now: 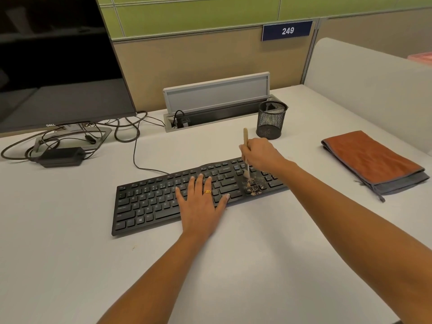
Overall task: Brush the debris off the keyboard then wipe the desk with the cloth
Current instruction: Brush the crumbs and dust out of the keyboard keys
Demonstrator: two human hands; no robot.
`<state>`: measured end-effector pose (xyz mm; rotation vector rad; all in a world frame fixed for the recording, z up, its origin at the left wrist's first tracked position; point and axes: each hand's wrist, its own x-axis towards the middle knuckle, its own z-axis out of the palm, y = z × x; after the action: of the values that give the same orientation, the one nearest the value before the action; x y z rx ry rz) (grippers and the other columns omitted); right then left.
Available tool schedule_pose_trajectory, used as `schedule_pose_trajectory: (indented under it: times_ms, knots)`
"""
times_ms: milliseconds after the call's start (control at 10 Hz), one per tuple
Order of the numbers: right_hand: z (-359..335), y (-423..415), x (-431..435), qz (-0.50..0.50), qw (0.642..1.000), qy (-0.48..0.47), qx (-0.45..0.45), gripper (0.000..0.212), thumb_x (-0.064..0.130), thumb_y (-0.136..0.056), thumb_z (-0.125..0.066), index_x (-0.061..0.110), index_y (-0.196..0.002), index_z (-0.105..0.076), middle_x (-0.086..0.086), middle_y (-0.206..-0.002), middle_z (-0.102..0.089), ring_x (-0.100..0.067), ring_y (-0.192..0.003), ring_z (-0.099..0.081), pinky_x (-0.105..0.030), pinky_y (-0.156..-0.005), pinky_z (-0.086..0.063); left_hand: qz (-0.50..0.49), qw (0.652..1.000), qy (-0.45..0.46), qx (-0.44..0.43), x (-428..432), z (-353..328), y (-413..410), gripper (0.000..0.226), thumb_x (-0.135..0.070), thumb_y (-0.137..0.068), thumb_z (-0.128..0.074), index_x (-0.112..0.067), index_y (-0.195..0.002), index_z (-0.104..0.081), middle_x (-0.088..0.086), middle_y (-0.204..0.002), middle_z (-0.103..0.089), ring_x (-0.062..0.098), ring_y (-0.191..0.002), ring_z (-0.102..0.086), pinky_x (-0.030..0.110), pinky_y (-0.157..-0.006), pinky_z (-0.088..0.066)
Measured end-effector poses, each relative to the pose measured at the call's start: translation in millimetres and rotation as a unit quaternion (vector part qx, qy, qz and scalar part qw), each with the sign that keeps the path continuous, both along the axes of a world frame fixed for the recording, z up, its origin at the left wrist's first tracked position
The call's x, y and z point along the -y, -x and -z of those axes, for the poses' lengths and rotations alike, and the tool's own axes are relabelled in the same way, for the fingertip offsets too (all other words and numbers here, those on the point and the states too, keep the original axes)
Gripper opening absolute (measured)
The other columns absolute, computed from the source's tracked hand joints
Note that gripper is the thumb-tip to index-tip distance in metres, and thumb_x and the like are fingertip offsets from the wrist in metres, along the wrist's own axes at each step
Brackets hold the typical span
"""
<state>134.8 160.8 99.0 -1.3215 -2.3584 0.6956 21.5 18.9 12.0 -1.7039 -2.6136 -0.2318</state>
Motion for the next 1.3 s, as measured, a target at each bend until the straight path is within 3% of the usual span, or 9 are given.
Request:
schedule_pose_trajectory:
  times_ms: [300, 400, 500, 600, 700, 800, 900, 1100, 1300]
  knots:
    - [-2, 1, 1, -0.018, 1.0, -0.006, -0.012, 0.042, 0.029, -0.1, -0.038, -0.003, -0.097, -0.064, -0.018, -0.091, -0.067, -0.028, -0.081, -0.063, -0.038, -0.077, -0.051, 0.001, 1.0, 0.005, -0.001, 0, -1, 0, 0.072, -0.064, -0.094, -0.018, -0.022, -0.152, -0.013, -0.001, -0.16, -0.008, 0.018, -0.148, 0.0, 0.053, -0.116, -0.001]
    - [-1, -1, 3, -0.035, 0.999, 0.021, -0.036, 0.038, 0.029, -0.1, -0.04, 0.001, -0.096, -0.065, -0.008, -0.083, -0.061, -0.015, -0.071, -0.057, -0.021, -0.063, -0.042, 0.001, 1.0, 0.005, -0.004, 0, -1, -1, 0.072, -0.064, -0.094, -0.017, -0.022, -0.152, -0.013, -0.001, -0.16, -0.008, 0.017, -0.148, 0.0, 0.052, -0.116, 0.0]
    - [3, 0, 1, -0.044, 0.999, 0.002, 0.009, 0.041, 0.029, -0.1, -0.038, -0.003, -0.096, -0.065, -0.014, -0.087, -0.066, -0.025, -0.081, -0.063, -0.029, -0.072, -0.046, 0.001, 1.0, 0.01, -0.004, -1, -2, -1, 0.072, -0.064, -0.094, -0.016, -0.022, -0.152, -0.012, -0.001, -0.161, -0.007, 0.018, -0.148, 0.001, 0.053, -0.116, 0.0]
    - [0, 1, -2, -0.007, 0.995, -0.062, 0.073, 0.04, 0.027, -0.101, -0.037, -0.004, -0.102, -0.062, -0.019, -0.093, -0.066, -0.029, -0.081, -0.061, -0.029, -0.068, -0.041, 0.0, 1.0, 0.013, -0.001, 0, -2, 0, 0.072, -0.064, -0.094, -0.016, -0.022, -0.152, -0.012, -0.001, -0.161, -0.006, 0.018, -0.148, 0.001, 0.053, -0.116, 0.0]
    - [-1, -1, -5, 0.016, 0.993, -0.097, 0.061, 0.04, 0.026, -0.101, -0.036, -0.006, -0.102, -0.061, -0.021, -0.097, -0.065, -0.031, -0.081, -0.06, -0.031, -0.068, -0.042, 0.001, 1.0, 0.008, 0.0, 0, -2, 0, 0.072, -0.064, -0.094, -0.017, -0.022, -0.152, -0.013, -0.001, -0.161, -0.007, 0.018, -0.148, 0.001, 0.053, -0.116, 0.0]
    - [1, -2, -6, 0.001, 0.999, -0.041, 0.011, 0.041, 0.026, -0.1, -0.039, -0.007, -0.099, -0.064, -0.022, -0.096, -0.067, -0.034, -0.09, -0.064, -0.039, -0.081, -0.05, 0.001, 1.0, 0.006, 0.005, -1, -1, 0, 0.073, -0.064, -0.094, -0.017, -0.022, -0.152, -0.014, 0.0, -0.161, -0.007, 0.018, -0.148, 0.001, 0.053, -0.116, 0.0]
    - [3, -2, -7, 0.042, 0.997, -0.056, 0.037, 0.04, 0.026, -0.101, -0.037, -0.006, -0.102, -0.062, -0.021, -0.097, -0.066, -0.034, -0.092, -0.063, -0.029, -0.071, -0.042, 0.0, 1.0, 0.009, 0.002, 0, -1, 0, 0.072, -0.064, -0.094, -0.017, -0.022, -0.152, -0.013, 0.0, -0.161, -0.007, 0.018, -0.148, 0.001, 0.053, -0.116, 0.0]
    - [5, -1, -4, 0.014, 0.999, -0.033, -0.027, 0.041, 0.027, -0.1, -0.039, -0.005, -0.099, -0.065, -0.02, -0.096, -0.068, -0.03, -0.09, -0.064, -0.036, -0.082, -0.05, -0.002, 1.0, 0.007, -0.004, -1, -2, 0, 0.072, -0.064, -0.094, -0.017, -0.022, -0.152, -0.014, -0.001, -0.16, -0.008, 0.017, -0.148, 0.0, 0.052, -0.116, 0.0]
    - [7, 1, -6, 0.021, 0.999, -0.029, 0.019, 0.039, 0.026, -0.099, -0.041, -0.007, -0.105, -0.062, -0.022, -0.101, -0.066, -0.032, -0.094, -0.062, -0.034, -0.079, -0.046, -0.003, 1.0, 0.002, -0.003, -1, -1, -1, 0.072, -0.064, -0.094, -0.019, -0.022, -0.152, -0.015, -0.001, -0.16, -0.009, 0.017, -0.148, -0.001, 0.053, -0.116, -0.001]
